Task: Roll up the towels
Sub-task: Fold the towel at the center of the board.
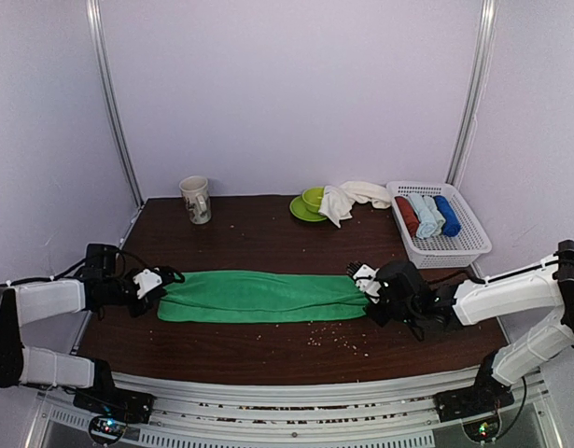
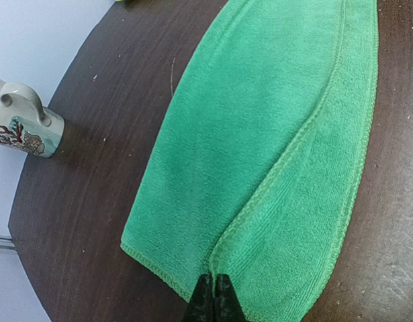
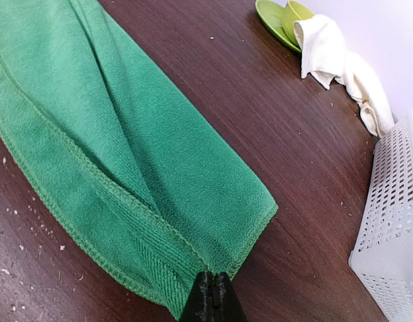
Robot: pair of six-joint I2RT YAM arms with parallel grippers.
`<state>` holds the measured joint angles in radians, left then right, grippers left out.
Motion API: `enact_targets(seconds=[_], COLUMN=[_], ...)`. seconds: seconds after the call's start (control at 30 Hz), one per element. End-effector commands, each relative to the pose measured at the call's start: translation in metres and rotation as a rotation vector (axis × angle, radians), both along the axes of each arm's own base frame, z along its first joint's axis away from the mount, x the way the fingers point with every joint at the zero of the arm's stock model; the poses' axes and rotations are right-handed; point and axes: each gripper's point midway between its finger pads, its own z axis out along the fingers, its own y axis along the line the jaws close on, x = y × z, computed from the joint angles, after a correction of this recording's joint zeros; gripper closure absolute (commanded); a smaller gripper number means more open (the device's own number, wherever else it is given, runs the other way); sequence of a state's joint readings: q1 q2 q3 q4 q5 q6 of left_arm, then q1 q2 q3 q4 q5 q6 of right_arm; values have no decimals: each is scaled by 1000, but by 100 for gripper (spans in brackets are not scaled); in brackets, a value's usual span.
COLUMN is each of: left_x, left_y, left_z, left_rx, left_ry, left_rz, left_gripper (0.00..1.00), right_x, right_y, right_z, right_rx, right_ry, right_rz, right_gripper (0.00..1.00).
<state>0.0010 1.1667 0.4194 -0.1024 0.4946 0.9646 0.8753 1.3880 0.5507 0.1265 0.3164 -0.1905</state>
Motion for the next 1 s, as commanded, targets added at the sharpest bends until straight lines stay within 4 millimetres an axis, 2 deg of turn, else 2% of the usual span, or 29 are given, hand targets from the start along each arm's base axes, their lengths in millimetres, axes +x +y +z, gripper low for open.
enact_targets(seconds=[0.0,0.53,0.97], left_x=[9,1,-11], left_y=[-1,4,0], left_z=[12,6,-4], left_rx=[-1,36,47], left_ry=[-82,-98,-74], left_rz=[-25,-46,-99], left_gripper=[100,100,100], right_x=[-4,-9,-22], right_y=[2,-11,-6], right_z=[9,4,-9], right_rx=[-37,-119,-166], right_ry=[-83,-137,-122], right_rz=[53,31,68], right_gripper=[100,100,100])
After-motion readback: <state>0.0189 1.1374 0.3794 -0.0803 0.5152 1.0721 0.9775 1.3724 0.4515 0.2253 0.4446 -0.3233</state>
